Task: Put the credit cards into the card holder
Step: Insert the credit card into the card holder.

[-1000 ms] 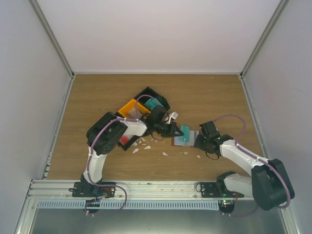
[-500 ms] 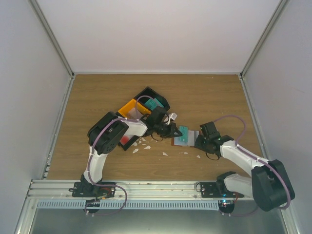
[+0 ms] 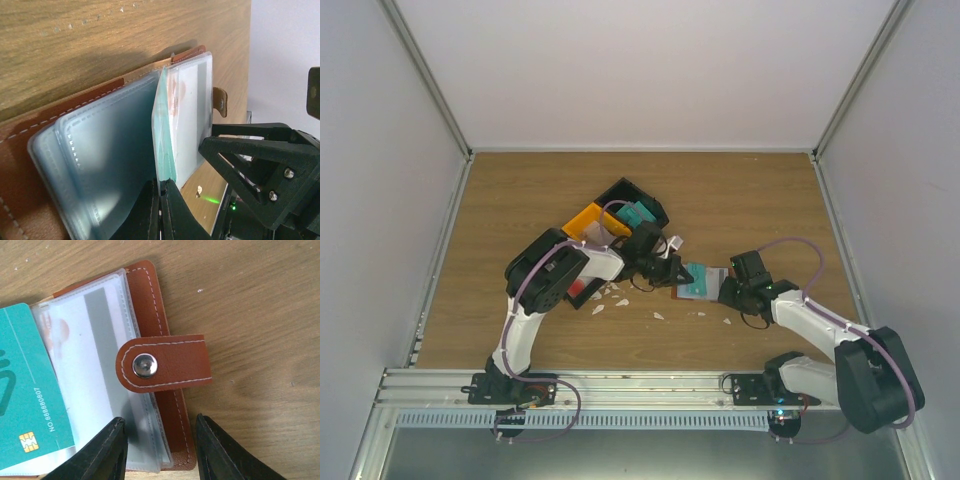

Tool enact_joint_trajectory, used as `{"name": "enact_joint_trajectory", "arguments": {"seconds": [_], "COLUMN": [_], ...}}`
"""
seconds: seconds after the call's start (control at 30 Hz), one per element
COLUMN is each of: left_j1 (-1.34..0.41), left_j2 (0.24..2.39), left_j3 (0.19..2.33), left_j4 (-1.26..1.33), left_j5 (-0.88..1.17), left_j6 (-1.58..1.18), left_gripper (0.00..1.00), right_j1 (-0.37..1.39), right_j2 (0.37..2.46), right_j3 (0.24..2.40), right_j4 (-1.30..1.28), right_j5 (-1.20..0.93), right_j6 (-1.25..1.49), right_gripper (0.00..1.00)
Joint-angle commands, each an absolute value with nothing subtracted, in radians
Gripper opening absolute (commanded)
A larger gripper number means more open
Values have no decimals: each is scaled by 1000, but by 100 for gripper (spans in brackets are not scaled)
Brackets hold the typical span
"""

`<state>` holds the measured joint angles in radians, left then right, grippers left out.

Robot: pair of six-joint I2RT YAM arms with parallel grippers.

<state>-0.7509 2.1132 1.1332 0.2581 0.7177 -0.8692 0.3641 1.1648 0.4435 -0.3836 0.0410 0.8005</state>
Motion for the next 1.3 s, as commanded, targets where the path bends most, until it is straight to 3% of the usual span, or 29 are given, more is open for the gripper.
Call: {"name": "enact_joint_trajectory", "arguments": {"seconds": [0.0,0.9,1.27], "left_j1": [-766,-795,-799], "left_j2": [2151,2237,2270], "left_j3": [1154,1220,1273], "left_j4": [269,287,225], "left_j5": [722,746,692], "left_j6": [-867,-880,-890], "left_gripper": [0,0,0], "right_j1": [358,358,358], "right_j2": [1179,1191,1203], "right_j3": [415,397,387], "right_j4": [-360,-328,-315], "right_j5": [6,9,4], "right_j6": [799,812,808], "right_gripper": [39,24,24]}}
